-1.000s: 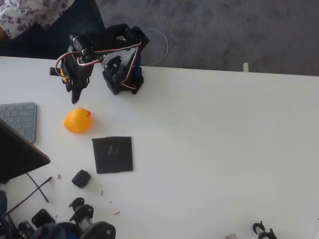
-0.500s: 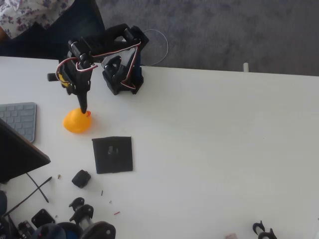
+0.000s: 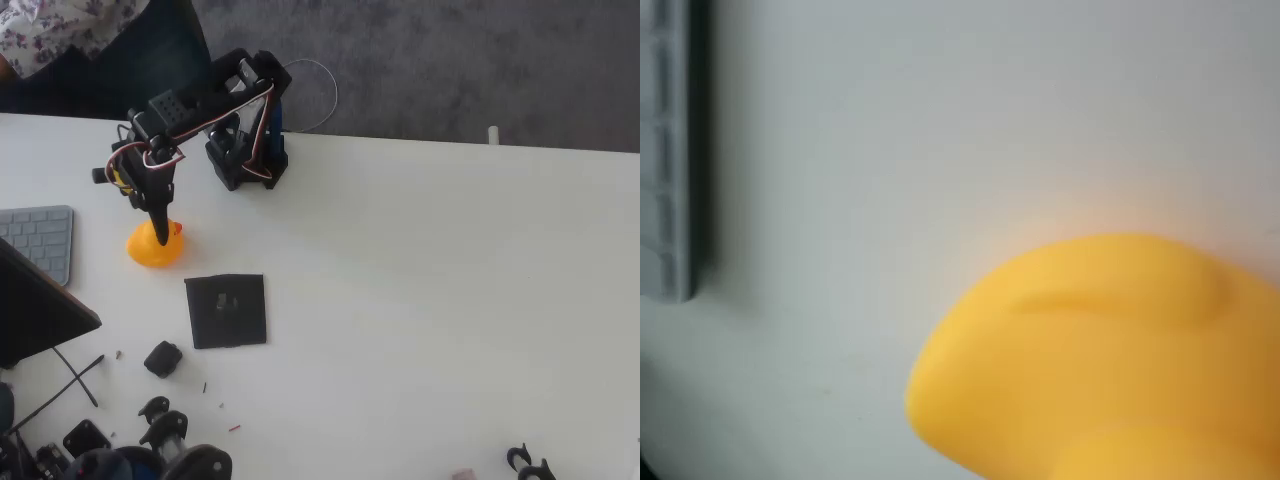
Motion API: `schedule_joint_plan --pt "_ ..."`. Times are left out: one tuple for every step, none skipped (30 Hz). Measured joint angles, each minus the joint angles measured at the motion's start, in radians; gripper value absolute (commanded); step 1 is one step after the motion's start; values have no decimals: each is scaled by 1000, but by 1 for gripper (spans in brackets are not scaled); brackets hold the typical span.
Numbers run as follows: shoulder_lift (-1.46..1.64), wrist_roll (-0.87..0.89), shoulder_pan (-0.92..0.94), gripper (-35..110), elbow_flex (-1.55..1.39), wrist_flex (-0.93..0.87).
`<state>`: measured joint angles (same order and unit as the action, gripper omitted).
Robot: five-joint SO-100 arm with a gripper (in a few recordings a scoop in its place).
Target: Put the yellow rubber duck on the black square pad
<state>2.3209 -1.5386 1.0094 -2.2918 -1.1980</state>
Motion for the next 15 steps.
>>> schedule_joint_plan --pt "0 -2 0 40 -20 2" --pt "0 -5 0 40 -38 0" --pt "-2 -8 0 40 -43 0" --pt "2 -9 0 40 -52 0" --pt "2 -9 0 40 -61 0" --pt "-2 -9 0 40 -63 0" --pt "0 -9 0 40 -63 0" --pt "2 -9 0 40 -63 0" --pt "0 -9 0 40 -66 0" --pt "0 -9 0 40 -67 2" --pt "0 -9 -2 40 -67 12" --pt "0 -5 -5 40 -67 28" --pt "0 -3 -5 40 -67 48" --pt "0 -3 -2 40 -67 69" --pt "0 -3 0 40 -67 84"
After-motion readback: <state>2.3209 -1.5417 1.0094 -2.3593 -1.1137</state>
